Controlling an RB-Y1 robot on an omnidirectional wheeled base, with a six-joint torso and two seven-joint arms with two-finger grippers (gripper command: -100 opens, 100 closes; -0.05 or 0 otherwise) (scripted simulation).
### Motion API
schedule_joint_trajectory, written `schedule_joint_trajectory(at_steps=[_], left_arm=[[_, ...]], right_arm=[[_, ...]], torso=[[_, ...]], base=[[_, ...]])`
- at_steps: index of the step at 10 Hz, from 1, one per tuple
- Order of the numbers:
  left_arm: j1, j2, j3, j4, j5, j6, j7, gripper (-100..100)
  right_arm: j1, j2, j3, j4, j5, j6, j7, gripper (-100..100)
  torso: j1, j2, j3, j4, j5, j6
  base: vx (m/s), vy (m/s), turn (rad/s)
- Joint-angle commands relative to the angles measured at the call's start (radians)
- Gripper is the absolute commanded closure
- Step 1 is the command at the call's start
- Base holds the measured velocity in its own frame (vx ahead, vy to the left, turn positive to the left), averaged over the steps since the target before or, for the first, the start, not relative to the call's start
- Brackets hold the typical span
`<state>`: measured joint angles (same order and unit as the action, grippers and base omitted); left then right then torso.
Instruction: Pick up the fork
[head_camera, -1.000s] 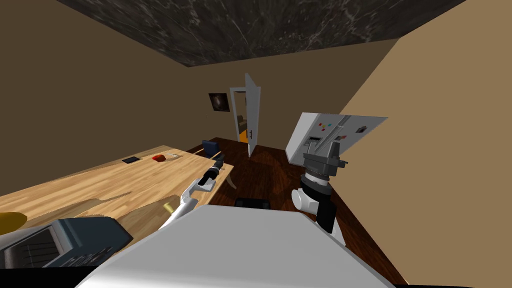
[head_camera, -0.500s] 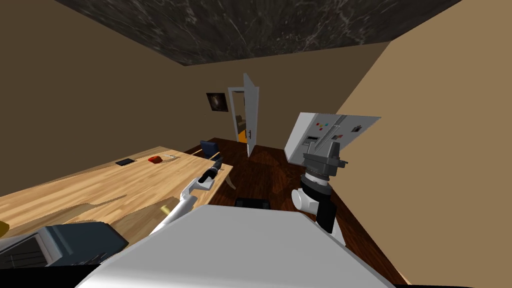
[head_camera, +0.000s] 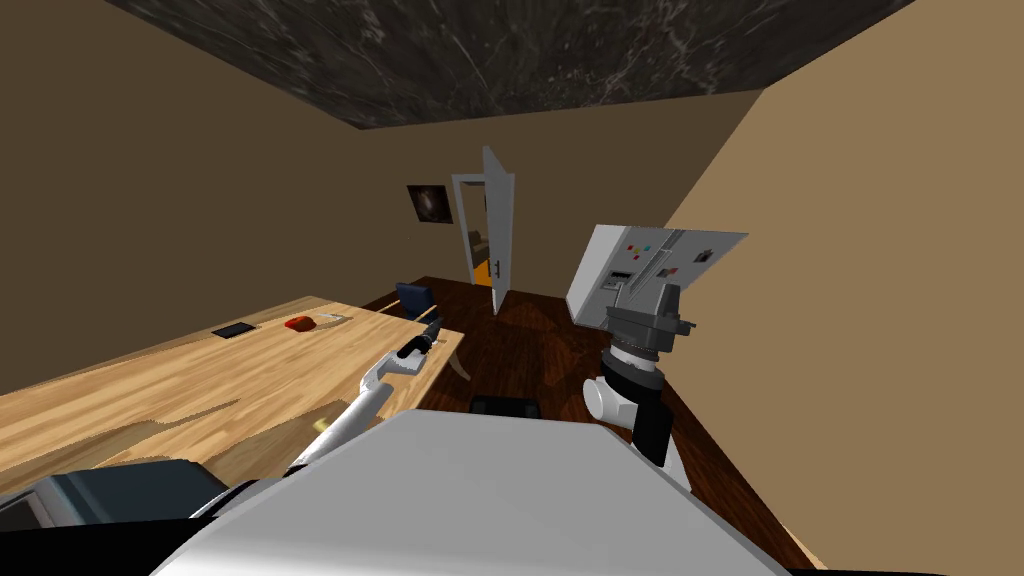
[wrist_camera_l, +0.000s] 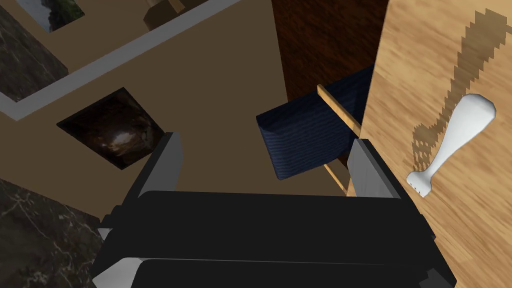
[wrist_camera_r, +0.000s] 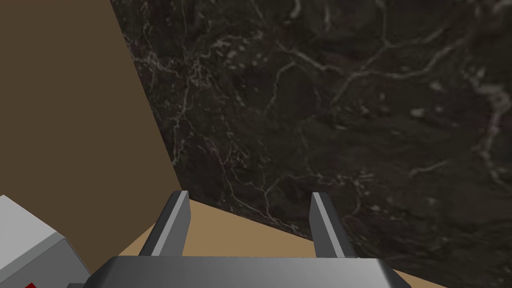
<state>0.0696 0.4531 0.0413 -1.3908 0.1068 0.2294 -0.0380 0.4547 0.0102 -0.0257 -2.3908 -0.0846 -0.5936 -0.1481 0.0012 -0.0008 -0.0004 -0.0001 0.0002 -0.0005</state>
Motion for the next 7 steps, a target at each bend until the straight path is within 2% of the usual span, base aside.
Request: schedule_joint_trajectory(at_steps=[1,2,3,4,5,6,7], left_arm=[[-0.021,0.008,0.0,0.049,0.011,0.035,-0.014,-100],[-0.047,0.026,0.001,0.072,0.034,0.076,-0.039,-100],[-0.047,0.026,0.001,0.095,0.034,0.09,-0.039,-100],[-0.072,0.043,0.002,0.136,0.059,0.122,-0.066,-100],[-0.072,0.043,0.002,0.14,0.059,0.141,-0.066,-100],[-0.096,0.059,0.003,0.173,0.085,0.177,-0.093,-100],[-0.096,0.059,0.003,0.183,0.085,0.201,-0.093,-100]], right_arm=[[0.0,0.0,0.0,0.0,0.0,0.0,0.0,0],[0.0,0.0,0.0,0.0,0.0,0.0,0.0,0],[0.0,0.0,0.0,0.0,0.0,0.0,0.0,0],[0.0,0.0,0.0,0.0,0.0,0.0,0.0,0],[0.0,0.0,0.0,0.0,0.0,0.0,0.0,0],[0.0,0.0,0.0,0.0,0.0,0.0,0.0,0],[0.0,0.0,0.0,0.0,0.0,0.0,0.0,0]], torso=[[0.0,0.0,0.0,0.0,0.0,0.0],[0.0,0.0,0.0,0.0,0.0,0.0],[0.0,0.0,0.0,0.0,0.0,0.0],[0.0,0.0,0.0,0.0,0.0,0.0],[0.0,-0.001,-0.001,0.0,0.0,0.0],[0.0,-0.001,0.0,0.0,0.0,0.0],[0.001,-0.001,0.0,0.0,0.0,0.0]], base=[[0.008,0.012,-0.028],[0.012,0.015,-0.052],[0.014,0.017,-0.032],[0.024,0.017,-0.055],[0.019,0.016,-0.03],[0.02,0.025,-0.039],[0.02,0.019,-0.033]])
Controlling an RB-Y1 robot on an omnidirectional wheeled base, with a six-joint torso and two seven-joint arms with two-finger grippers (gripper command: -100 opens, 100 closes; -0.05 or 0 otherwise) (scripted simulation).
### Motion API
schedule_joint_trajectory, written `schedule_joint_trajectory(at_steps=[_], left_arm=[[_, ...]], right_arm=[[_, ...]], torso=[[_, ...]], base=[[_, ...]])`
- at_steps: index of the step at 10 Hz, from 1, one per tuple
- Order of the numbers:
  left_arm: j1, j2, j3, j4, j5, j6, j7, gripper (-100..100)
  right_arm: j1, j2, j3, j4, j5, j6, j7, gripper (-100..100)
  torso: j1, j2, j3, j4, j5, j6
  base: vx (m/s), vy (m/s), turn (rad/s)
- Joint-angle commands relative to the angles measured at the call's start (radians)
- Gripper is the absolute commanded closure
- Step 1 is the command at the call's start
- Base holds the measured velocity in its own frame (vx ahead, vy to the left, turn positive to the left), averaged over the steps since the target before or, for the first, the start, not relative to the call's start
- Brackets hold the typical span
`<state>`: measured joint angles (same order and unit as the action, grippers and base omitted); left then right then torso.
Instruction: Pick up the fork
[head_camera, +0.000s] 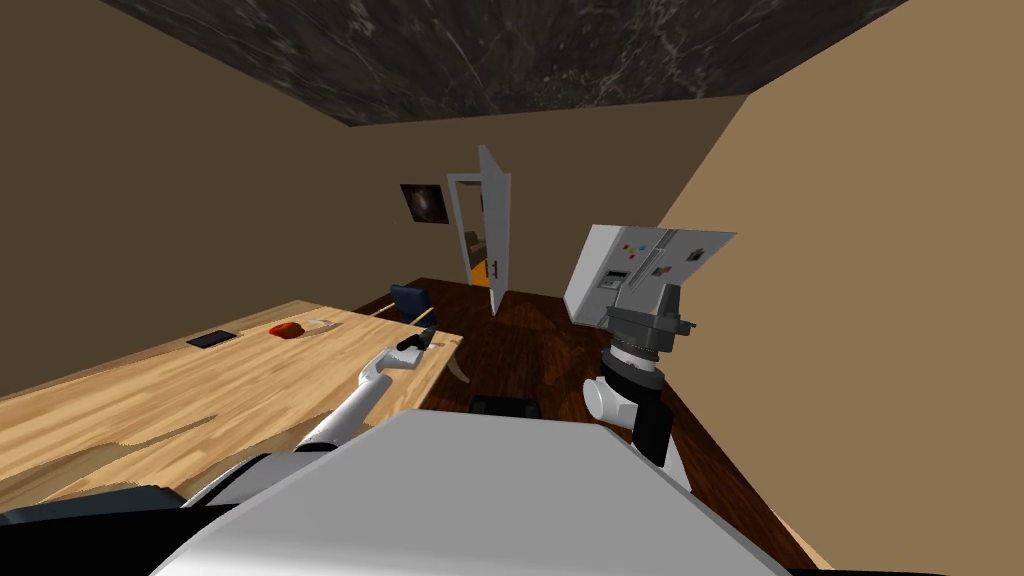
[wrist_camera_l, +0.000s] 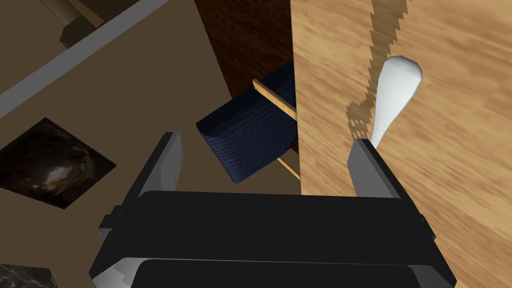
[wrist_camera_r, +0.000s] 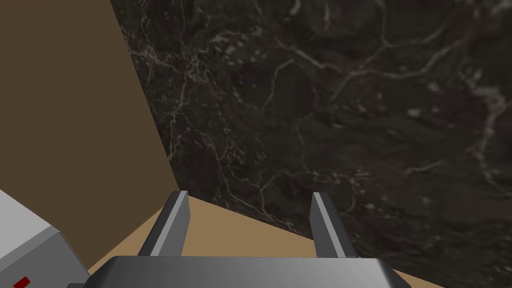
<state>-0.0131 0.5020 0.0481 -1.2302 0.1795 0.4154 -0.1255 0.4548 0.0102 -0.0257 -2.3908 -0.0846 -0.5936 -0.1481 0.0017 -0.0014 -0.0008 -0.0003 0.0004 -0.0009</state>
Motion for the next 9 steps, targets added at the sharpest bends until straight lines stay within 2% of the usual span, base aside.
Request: schedule_joint_trajectory(at_steps=[1,2,3,4,5,6,7,8,9], left_arm=[[-0.037,0.026,-0.003,0.05,0.038,0.05,-0.033,-100],[-0.037,0.026,-0.003,0.065,0.038,0.07,-0.033,-100],[-0.059,0.041,-0.002,0.105,0.065,0.095,-0.061,-100],[-0.059,0.041,-0.002,0.105,0.065,0.119,-0.061,-100],[-0.08,0.055,-0.002,0.143,0.092,0.149,-0.089,-100],[-0.08,0.055,-0.002,0.143,0.092,0.175,-0.089,-100],[-0.1,0.068,-0.002,0.179,0.119,0.205,-0.117,-100],[-0.1,0.068,-0.002,0.179,0.119,0.226,-0.117,-100],[-0.119,0.081,-0.002,0.212,0.146,0.257,-0.145,-100]], right_arm=[[0.0,0.0,0.0,0.0,0.0,0.0,0.0,0],[0.0,0.0,0.0,0.0,0.0,0.0,0.0,0],[0.0,0.0,0.0,0.0,0.0,0.0,0.0,0],[0.0,0.0,0.0,0.0,0.0,0.0,0.0,0],[0.0,0.0,0.0,0.0,0.0,0.0,0.0,0],[0.0,0.0,0.0,0.0,0.0,0.0,0.0,0],[0.0,0.0,0.0,0.0,0.0,0.0,0.0,0],[0.0,0.0,0.0,0.0,0.0,0.0,0.0,0],[0.0,0.0,0.0,0.0,0.0,0.0,0.0,0]], torso=[[0.0,0.0,0.0,0.0,0.0,0.0],[0.0,-0.001,0.0,0.0,0.0,0.0],[0.0,0.0,0.0,0.0,0.0,0.0],[0.0,0.0,0.0,0.0,0.0,0.0],[0.0,0.0,0.0,0.0,0.0,0.0],[0.0,-0.001,0.0,0.0,0.0,0.0],[0.0,-0.001,0.0,0.0,0.0,0.0],[0.001,-0.001,-0.001,0.0,0.0,0.0],[0.0,-0.001,0.0,0.0,0.0,0.0]], base=[[0.026,0.02,-0.049],[0.022,0.02,-0.026],[0.023,0.024,-0.036],[0.025,0.022,-0.024],[0.032,0.02,-0.036],[0.025,0.023,-0.018],[0.033,0.03,-0.028],[0.031,0.026,-0.023],[0.039,0.033,-0.031]])
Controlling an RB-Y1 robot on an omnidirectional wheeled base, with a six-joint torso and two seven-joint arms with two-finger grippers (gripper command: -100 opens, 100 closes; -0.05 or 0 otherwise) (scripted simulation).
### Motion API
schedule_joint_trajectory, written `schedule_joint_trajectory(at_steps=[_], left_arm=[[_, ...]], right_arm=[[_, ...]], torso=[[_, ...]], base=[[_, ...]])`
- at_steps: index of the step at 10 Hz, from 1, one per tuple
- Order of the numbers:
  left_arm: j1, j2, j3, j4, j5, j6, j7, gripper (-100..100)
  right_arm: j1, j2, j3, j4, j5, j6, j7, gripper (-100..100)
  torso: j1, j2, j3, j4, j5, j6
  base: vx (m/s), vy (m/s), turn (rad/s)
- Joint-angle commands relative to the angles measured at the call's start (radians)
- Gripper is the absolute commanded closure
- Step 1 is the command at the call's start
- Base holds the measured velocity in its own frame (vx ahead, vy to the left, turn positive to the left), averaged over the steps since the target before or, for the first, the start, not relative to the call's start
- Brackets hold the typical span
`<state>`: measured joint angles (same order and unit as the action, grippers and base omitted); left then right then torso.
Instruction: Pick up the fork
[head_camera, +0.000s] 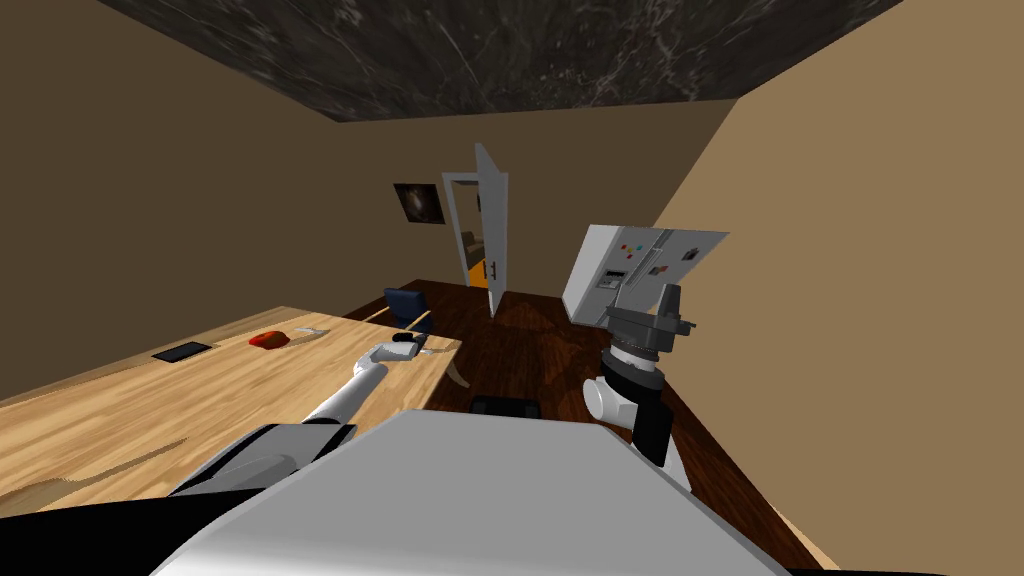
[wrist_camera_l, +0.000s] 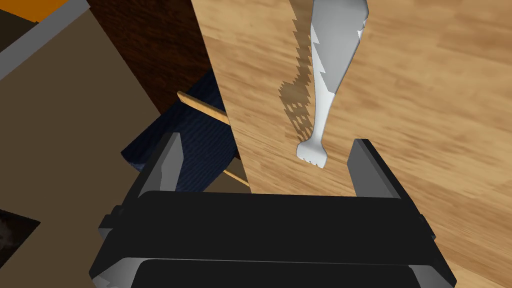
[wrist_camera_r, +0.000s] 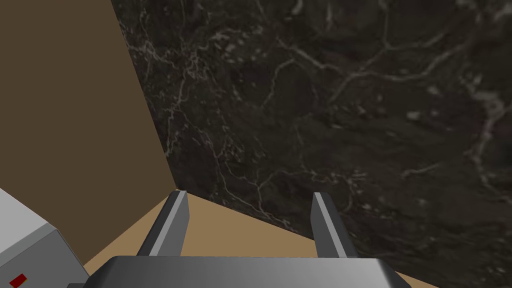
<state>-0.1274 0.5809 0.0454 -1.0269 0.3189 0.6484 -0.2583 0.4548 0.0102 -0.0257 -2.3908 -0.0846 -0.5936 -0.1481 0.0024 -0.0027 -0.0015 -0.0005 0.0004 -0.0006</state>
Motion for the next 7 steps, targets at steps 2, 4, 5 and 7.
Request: schedule_joint_trajectory(at_steps=[2,4,5,7], left_arm=[[-0.022,0.013,0.001,0.04,0.032,0.074,-0.039,-100],[-0.038,0.024,0.001,0.069,0.057,0.121,-0.066,-100],[-0.038,0.024,0.001,0.069,0.057,0.132,-0.066,-100],[-0.053,0.032,0.001,0.095,0.082,0.173,-0.091,-100]], right_arm=[[0.0,0.0,0.0,0.0,0.0,0.0,0.0,0],[0.0,0.0,0.0,0.0,0.0,0.0,0.0,0],[0.0,0.0,0.0,0.0,0.0,0.0,0.0,0],[0.0,0.0,0.0,0.0,0.0,0.0,0.0,0]], torso=[[0.0,0.0,0.0,0.0,0.0,0.0],[-0.001,0.001,0.0,0.0,0.0,0.0],[-0.001,0.001,0.0,0.0,0.0,0.0],[-0.001,0.0,0.0,0.0,0.0,0.0]], base=[[0.032,0.03,-0.022],[0.031,0.023,-0.021],[0.027,0.022,-0.014],[0.033,0.026,-0.016]])
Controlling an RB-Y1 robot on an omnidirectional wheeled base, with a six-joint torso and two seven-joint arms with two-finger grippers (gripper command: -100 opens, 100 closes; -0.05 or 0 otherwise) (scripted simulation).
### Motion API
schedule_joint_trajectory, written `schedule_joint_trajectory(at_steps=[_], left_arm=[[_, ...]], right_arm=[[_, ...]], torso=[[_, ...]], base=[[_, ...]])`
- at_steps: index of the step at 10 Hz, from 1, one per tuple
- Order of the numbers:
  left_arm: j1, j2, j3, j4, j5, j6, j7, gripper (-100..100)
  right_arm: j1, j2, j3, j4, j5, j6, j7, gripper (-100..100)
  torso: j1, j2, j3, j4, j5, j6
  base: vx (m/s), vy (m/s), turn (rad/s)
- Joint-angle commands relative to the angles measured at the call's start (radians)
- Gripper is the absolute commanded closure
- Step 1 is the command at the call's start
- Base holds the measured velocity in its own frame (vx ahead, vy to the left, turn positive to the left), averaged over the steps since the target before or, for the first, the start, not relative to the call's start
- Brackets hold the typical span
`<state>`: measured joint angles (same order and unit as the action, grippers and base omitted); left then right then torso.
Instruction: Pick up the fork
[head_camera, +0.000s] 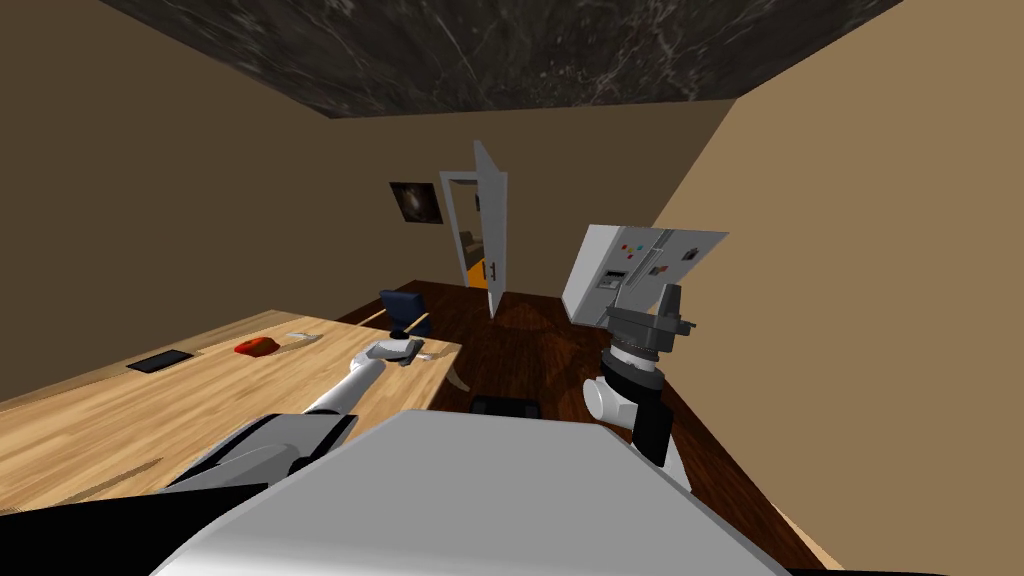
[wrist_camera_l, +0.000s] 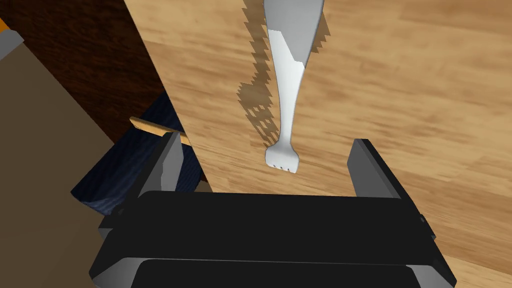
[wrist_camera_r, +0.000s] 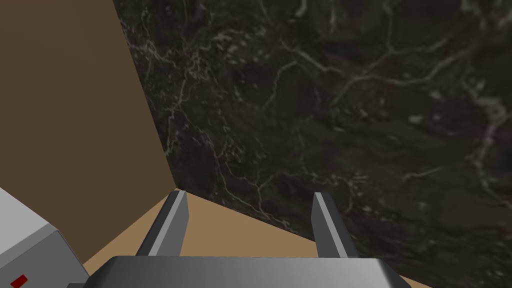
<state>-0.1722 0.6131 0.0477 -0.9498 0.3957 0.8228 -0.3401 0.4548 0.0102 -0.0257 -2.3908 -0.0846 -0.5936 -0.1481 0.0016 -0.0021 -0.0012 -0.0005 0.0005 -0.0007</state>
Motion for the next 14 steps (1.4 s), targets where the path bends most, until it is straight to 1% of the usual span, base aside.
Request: schedule_joint_trajectory(at_steps=[1,3,4,7,8,9,10,11,14], left_arm=[[-0.022,0.008,-0.002,0.041,0.028,0.036,-0.033,-100],[-0.044,0.018,-0.002,0.08,0.068,0.094,-0.075,-100],[-0.044,0.018,-0.002,0.08,0.068,0.102,-0.075,-100],[-0.064,0.027,-0.004,0.12,0.113,0.171,-0.12,-100],[-0.067,0.028,-0.005,0.128,0.123,0.185,-0.13,-100],[-0.068,0.026,-0.005,0.127,0.115,0.172,-0.123,-100],[-0.069,0.027,-0.005,0.128,0.117,0.175,-0.125,0],[-0.056,0.021,0.004,0.158,0.118,0.141,-0.124,-100],[-0.037,0.012,0.018,0.204,0.12,0.09,-0.123,-100]], right_arm=[[0.0,0.0,0.0,0.0,0.0,0.0,0.0,0],[0.0,0.0,0.0,0.0,0.0,0.0,0.0,0],[0.0,0.0,0.0,0.0,0.0,0.0,0.0,0],[0.0,0.0,0.0,0.0,0.0,0.0,0.0,0],[0.0,0.0,0.0,0.0,0.0,0.0,0.0,0],[0.0,0.0,0.0,0.0,0.0,0.0,0.0,0],[0.0,0.0,0.0,0.0,0.0,0.0,0.0,0],[0.0,0.0,0.0,0.0,0.0,0.0,0.0,0],[0.0,0.0,0.0,0.0,0.0,0.0,0.0,0]], torso=[[0.0,0.0,0.0,0.0,0.0,0.0],[0.001,-0.001,0.0,0.0,0.0,0.0],[0.001,-0.002,-0.001,0.0,0.0,0.0],[0.0,0.0,0.0,0.0,0.0,0.0],[0.0,-0.001,0.0,0.0,0.0,0.0],[0.0,-0.001,0.0,0.0,0.0,0.0],[-0.001,0.001,0.0,0.0,0.0,0.0],[-0.001,0.002,0.001,0.0,0.0,0.0],[0.001,0.002,0.001,0.0,0.0,0.0]], base=[[0.034,0.027,-0.019],[0.052,0.04,-0.027],[0.045,0.032,-0.01],[0.037,0.031,-0.012],[0.043,0.03,-0.011],[0.018,0.013,-0.003],[0.0,0.0,0.0],[0.0,0.02,-0.183],[-0.003,0.035,-0.139]])
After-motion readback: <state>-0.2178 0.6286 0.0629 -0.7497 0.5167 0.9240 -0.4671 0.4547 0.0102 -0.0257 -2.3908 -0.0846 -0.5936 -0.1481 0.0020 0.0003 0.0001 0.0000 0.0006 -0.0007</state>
